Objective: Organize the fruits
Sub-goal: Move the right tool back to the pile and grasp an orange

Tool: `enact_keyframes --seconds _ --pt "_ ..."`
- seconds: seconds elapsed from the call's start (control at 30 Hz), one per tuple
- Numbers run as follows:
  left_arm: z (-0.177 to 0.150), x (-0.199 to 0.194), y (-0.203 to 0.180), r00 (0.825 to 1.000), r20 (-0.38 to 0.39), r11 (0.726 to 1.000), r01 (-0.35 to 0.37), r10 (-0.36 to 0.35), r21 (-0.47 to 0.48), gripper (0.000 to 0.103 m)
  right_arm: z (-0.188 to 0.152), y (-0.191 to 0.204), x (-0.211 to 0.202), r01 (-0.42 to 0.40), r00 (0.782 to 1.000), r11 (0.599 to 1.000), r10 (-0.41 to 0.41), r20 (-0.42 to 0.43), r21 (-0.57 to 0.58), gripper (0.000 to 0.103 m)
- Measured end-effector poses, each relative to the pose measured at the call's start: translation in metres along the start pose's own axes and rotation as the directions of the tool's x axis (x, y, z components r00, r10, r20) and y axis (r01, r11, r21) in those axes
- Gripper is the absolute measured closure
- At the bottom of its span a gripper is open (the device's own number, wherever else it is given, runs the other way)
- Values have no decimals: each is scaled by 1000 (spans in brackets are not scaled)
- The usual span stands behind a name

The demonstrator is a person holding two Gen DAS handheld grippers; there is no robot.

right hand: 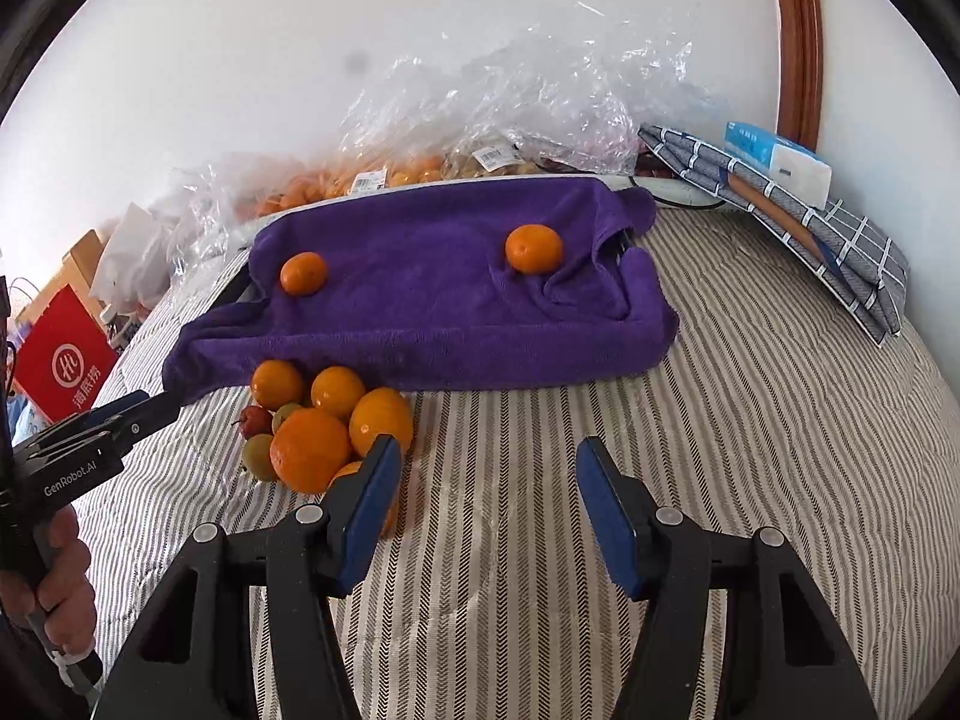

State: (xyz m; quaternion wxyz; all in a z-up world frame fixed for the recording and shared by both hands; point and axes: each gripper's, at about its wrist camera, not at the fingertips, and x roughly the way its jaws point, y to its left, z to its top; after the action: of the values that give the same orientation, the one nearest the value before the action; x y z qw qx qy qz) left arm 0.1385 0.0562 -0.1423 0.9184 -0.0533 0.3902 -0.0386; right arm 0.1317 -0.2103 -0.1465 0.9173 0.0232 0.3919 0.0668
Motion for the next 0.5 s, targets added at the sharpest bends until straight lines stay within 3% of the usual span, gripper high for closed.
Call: enact_keyframes --seconds 0.23,0.5 --pt "-10 9 22 999 -32 999 -31 30 -34 55 -10 15 13 -7 999 1000 6 -36 -21 42" --pt "-15 17 28 999 -40 999 30 -32 -45 50 -12 16 13 -21 999 1000 21 -27 -10 45"
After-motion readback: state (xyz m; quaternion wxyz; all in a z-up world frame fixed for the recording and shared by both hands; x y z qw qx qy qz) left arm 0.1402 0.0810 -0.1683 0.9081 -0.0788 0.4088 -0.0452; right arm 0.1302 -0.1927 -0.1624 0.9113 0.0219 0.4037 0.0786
